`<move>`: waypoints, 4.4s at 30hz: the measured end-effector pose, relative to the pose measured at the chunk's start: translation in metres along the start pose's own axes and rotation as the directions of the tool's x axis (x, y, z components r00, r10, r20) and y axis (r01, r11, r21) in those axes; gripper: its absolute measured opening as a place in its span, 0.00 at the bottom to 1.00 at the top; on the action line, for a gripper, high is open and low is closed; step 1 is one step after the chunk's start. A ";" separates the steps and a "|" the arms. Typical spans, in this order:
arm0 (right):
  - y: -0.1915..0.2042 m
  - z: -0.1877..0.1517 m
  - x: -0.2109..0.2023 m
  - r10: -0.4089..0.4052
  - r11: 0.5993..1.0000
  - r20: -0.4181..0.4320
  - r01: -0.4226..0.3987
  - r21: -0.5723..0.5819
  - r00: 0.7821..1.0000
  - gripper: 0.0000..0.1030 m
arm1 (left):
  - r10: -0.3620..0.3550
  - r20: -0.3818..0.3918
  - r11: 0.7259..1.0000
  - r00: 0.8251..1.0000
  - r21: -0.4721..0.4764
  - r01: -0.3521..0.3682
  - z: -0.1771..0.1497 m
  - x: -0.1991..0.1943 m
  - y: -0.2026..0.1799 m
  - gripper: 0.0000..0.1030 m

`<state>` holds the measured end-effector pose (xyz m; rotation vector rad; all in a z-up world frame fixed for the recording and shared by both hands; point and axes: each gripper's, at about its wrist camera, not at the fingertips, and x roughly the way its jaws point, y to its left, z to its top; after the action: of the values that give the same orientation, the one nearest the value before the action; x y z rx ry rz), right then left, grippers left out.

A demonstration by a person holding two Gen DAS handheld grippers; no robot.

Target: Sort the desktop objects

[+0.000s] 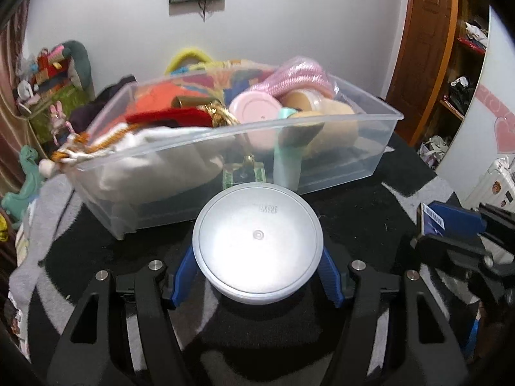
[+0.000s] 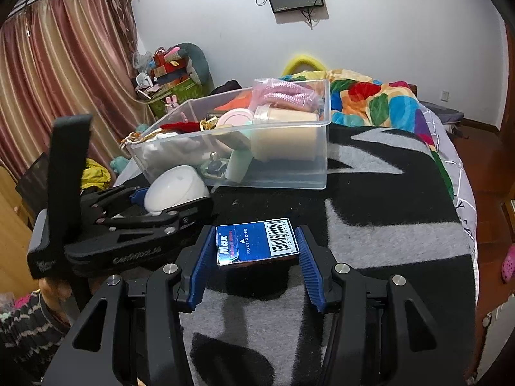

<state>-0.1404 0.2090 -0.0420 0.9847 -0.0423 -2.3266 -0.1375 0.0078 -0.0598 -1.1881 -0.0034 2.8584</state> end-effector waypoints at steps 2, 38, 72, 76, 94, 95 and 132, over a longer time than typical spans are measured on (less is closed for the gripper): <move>0.000 0.002 -0.001 -0.007 1.000 0.002 0.007 -0.002 1.000 0.45 | 0.012 0.024 1.000 1.000 0.020 -0.013 -0.002 -0.006 -0.005 0.63; 0.040 0.099 0.021 -0.034 0.992 0.106 0.046 -0.118 0.994 0.45 | -0.077 0.201 0.983 0.977 -0.151 0.108 0.081 -0.065 0.103 0.63; 0.050 0.096 0.083 -0.044 0.993 0.002 0.044 -0.106 0.999 0.47 | -0.089 0.183 0.992 0.979 -0.073 0.103 0.084 -0.011 0.086 0.63; 0.057 0.094 0.076 -0.057 0.991 0.011 0.058 -0.122 0.998 0.47 | -0.098 0.204 0.992 0.974 -0.064 0.113 0.084 -0.022 0.084 0.63; 0.067 0.066 -0.008 -0.204 0.972 0.204 0.223 -0.075 0.958 0.84 | -0.083 0.198 0.994 0.977 -0.049 0.095 0.052 -0.070 0.061 0.73; 0.065 0.065 -0.011 -0.204 0.973 0.200 0.222 -0.068 0.958 0.84 | -0.076 0.194 0.995 0.978 -0.050 0.088 0.048 -0.073 0.060 0.74; 0.064 -0.004 -0.074 -0.249 0.958 0.295 0.279 -0.064 0.923 0.96 | 0.054 0.282 0.992 0.958 -0.126 -0.019 -0.036 -0.106 0.012 0.93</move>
<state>-0.0641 0.1979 0.0190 0.6282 0.1045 -2.6737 -0.0372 -0.0092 -0.0104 -0.7872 -0.1697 3.0738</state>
